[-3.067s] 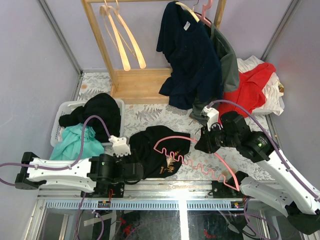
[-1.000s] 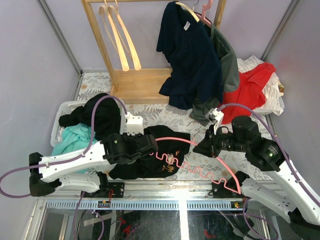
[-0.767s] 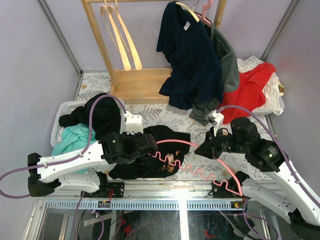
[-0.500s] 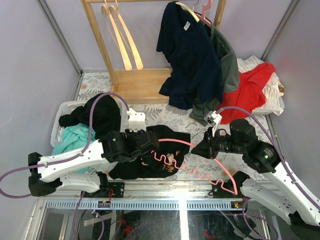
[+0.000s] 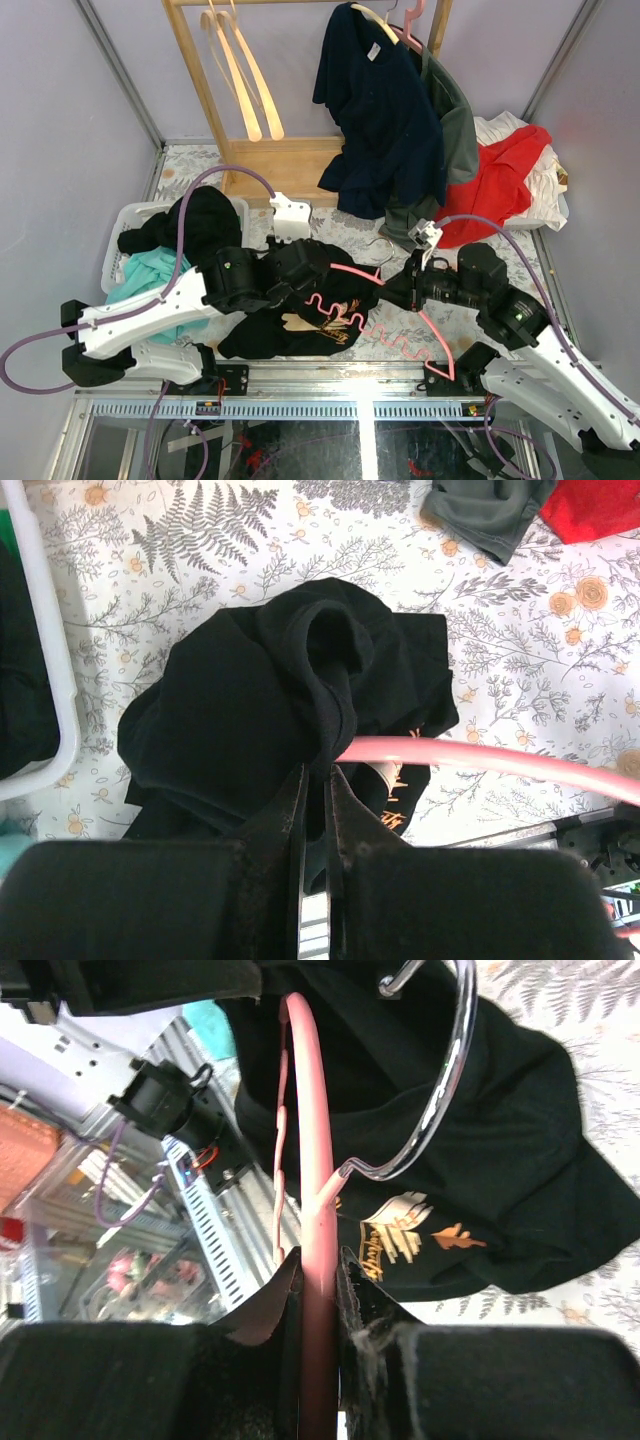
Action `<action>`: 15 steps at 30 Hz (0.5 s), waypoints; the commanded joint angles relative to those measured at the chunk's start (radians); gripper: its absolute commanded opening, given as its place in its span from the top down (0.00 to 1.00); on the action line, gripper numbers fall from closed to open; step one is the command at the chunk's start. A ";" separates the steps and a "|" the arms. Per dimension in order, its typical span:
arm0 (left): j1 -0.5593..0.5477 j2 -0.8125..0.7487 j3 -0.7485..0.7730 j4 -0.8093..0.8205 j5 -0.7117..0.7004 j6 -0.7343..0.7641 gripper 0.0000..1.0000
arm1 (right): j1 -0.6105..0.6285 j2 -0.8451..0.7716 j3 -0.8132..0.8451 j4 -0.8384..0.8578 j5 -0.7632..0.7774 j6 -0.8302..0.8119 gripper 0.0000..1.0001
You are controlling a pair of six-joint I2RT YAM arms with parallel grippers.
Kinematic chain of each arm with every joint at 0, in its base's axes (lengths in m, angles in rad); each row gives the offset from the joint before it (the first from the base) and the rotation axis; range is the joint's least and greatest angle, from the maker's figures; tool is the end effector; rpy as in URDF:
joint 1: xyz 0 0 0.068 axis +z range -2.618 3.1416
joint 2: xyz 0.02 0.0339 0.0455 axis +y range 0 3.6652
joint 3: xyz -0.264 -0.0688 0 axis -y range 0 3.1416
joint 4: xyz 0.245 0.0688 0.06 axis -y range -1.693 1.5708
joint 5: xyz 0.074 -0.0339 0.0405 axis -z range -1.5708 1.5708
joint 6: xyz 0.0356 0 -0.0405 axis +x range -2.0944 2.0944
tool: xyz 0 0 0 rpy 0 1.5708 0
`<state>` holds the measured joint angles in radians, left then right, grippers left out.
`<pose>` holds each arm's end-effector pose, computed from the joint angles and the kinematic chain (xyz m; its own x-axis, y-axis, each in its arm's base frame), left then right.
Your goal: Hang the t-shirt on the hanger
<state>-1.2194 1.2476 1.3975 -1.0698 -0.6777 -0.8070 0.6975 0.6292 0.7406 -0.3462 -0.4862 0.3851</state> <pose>0.1005 -0.2093 0.3788 -0.6232 0.0654 -0.7793 0.2177 0.9716 -0.0926 0.1012 0.1065 0.3312 -0.5094 0.0064 -0.8605 -0.7821 0.4136 0.4661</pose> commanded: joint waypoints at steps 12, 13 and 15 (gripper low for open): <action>0.025 0.039 0.099 0.013 0.008 0.092 1.00 | 0.002 0.008 0.260 -0.207 0.266 -0.185 1.00; 0.026 0.043 0.104 0.013 0.009 0.097 1.00 | 0.002 0.010 0.260 -0.208 0.269 -0.187 1.00; 0.028 0.050 0.117 0.026 0.015 0.116 1.00 | 0.001 0.015 0.253 -0.189 0.261 -0.186 1.00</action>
<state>-1.2007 1.2861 1.4647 -1.0702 -0.6693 -0.7380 0.6979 0.6376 0.9501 -0.5739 -0.2699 0.2276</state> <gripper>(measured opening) 0.029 0.174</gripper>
